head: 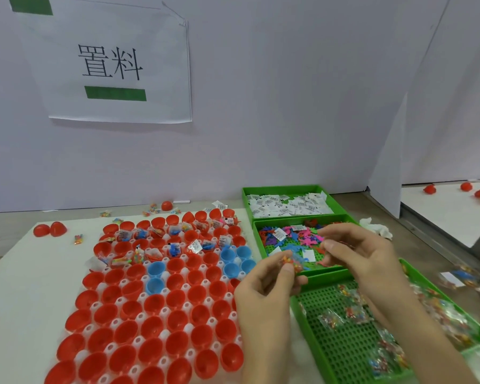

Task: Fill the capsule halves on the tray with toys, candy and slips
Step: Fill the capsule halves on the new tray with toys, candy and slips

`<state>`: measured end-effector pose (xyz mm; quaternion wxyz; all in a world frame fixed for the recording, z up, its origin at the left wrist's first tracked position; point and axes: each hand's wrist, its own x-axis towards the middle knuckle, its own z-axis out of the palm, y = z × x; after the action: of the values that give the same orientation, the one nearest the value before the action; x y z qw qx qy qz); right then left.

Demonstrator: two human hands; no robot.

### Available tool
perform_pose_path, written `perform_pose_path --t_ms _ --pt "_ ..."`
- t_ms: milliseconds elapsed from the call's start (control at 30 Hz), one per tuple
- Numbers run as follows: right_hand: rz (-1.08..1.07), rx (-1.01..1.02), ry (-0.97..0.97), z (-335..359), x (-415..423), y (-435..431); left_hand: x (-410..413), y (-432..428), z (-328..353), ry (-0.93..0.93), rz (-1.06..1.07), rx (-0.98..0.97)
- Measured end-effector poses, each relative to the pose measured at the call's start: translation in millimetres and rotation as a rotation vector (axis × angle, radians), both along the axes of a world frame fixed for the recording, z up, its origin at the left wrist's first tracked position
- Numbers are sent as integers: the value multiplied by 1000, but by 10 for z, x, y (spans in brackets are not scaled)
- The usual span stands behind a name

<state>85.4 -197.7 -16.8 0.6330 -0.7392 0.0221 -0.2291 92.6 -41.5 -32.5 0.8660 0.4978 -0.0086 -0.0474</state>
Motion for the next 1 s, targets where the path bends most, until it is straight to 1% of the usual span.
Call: perform_pose_path --t_ms 100,133,200,267,333,467,567,667,800,1000 --pt "-156 4 59 -70 53 -134 -21 -8 33 -7 0 20" --pt "-196 -35 90 -74 92 -167 -26 -14 35 -8 -6 29" --pt "-215 -221 173 -52 210 -208 -39 -24 41 -8 -11 40" --pt "-176 -465 264 -26 364 -206 -45 -21 45 -4 -1 52" --pt "-122 -631 360 -17 532 -185 -53 -13 62 -2 15 52" --pt "-16 -803 510 -59 822 -84 -73 -8 91 1 26 71" --pt "49 -895 553 -155 933 52 -99 -24 105 4 25 118" --pt "20 -895 549 -223 964 114 -103 -31 104 -5 20 164" --pt "-62 -811 441 -213 899 56 -81 -28 80 12 -21 136" --pt "-205 -556 229 -132 637 -85 -64 -26 68 8 -31 78"
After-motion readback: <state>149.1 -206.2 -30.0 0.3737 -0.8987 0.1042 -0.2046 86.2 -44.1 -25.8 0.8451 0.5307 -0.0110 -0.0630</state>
